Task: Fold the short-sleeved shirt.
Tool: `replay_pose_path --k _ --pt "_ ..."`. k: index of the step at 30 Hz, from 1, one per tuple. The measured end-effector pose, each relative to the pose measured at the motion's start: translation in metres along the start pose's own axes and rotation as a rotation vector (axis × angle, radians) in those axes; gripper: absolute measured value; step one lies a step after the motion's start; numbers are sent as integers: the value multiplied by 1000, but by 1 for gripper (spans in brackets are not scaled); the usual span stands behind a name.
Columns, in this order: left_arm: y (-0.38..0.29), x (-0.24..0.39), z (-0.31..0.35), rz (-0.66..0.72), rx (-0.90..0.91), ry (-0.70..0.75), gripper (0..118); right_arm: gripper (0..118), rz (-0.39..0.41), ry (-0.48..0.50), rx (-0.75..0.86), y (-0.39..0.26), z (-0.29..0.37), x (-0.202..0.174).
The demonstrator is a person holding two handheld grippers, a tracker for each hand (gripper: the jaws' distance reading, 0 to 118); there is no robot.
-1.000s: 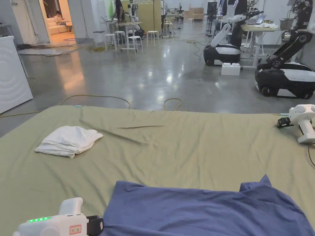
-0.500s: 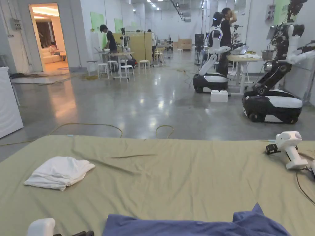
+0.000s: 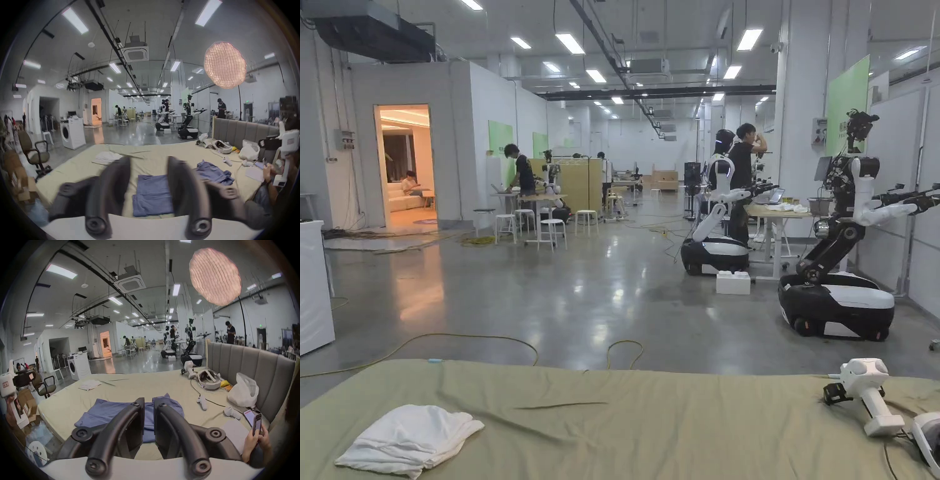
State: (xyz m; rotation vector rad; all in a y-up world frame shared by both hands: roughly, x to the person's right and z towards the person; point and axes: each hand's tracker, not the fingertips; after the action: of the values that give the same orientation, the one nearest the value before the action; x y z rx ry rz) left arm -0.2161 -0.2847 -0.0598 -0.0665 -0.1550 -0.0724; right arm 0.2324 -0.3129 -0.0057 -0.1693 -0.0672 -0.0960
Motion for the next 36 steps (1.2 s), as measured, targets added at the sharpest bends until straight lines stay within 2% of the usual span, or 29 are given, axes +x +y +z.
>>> replay_pose_path --k 3,7,9,18,21,22,24,25,27,32,33,34,35,36 --pt "-1 13 14 -21 9 18 0 0 -8 22 3 -5 11 -8" --pt "2 13 27 23 37 19 0 0 100 1 70 -2 25 -19" --pt "5 8 26 82 23 -8 0 0 93 -5 76 -2 26 -20" --pt "-5 -14 3 148 -34 -51 0 0 15 15 40 -9 19 -9" --pt "-27 -27 -28 176 -143 -72 0 0 -3 14 3 -16 15 -6" --pt "-37 -33 -44 193 -211 -77 7 0 -13 17 -10 -20 13 -5" --pt "-71 -48 -81 229 -340 -71 63 0 -35 21 -38 -27 8 -2" --pt "-92 -56 -102 263 -423 -96 75 0 -46 23 -54 -28 7 -4" --pt "-134 -72 -140 319 -540 -128 75 0 -63 21 -86 -35 2 -1" --pt "-228 -86 -233 297 -841 -80 72 0 -86 -9 -174 -50 -11 6" --pt "-237 -86 -241 299 -869 -70 68 0 -87 -17 -185 -51 -12 7" --pt "-242 -79 -248 310 -883 -61 59 0 -90 -28 -197 -53 -14 9" --pt "-246 -77 -254 312 -892 -59 59 0 -93 -38 -207 -55 -15 12" --pt "-249 -75 -258 306 -881 -63 54 0 -94 -46 -213 -56 -15 14"
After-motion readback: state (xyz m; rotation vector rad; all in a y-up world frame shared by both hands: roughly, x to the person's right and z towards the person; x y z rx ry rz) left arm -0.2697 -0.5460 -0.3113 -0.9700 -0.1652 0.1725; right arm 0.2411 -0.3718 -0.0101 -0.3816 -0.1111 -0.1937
